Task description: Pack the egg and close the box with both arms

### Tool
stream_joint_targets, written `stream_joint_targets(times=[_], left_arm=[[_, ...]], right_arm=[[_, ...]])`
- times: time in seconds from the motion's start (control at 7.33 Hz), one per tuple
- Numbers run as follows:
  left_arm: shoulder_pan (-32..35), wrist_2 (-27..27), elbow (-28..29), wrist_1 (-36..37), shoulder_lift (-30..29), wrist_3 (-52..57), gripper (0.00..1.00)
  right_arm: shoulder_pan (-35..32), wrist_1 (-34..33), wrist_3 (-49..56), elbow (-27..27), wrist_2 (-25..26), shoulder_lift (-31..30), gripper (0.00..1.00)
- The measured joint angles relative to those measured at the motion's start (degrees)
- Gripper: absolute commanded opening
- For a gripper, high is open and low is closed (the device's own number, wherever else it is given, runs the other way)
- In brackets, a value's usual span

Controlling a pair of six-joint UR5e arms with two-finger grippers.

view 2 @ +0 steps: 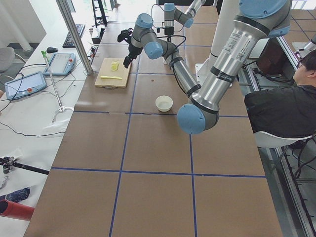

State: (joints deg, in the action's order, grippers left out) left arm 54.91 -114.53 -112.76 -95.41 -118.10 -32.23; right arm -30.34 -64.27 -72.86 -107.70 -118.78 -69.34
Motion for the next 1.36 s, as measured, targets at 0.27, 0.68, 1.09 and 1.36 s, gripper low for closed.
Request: stream_joint_targets(times=[0.27, 0.68, 1.09, 1.36], left_arm=[[0.11, -0.09, -0.04, -0.24, 2.25, 3.08, 1.0], [5.43, -4.4, 1.43, -0.09, 7.43, 13.13, 1.0], [16.46, -7.04, 7.71, 0.27, 13.37, 26.42, 1.0], [22.93, -7.49, 12.55, 0.59, 16.27, 31.5, 1.0]], right_arm=[[0.71, -3.71, -0.04, 1.48, 0.76, 6.88, 0.99], [0.06, -4.94, -2.54, 0.43, 4.06, 9.48, 1.0], [-8.35, -22.24, 2.52, -5.01, 5.05, 9.08, 1.0], [-16.28, -32.97, 18.32, -6.47, 3.78, 6.13, 1.0]])
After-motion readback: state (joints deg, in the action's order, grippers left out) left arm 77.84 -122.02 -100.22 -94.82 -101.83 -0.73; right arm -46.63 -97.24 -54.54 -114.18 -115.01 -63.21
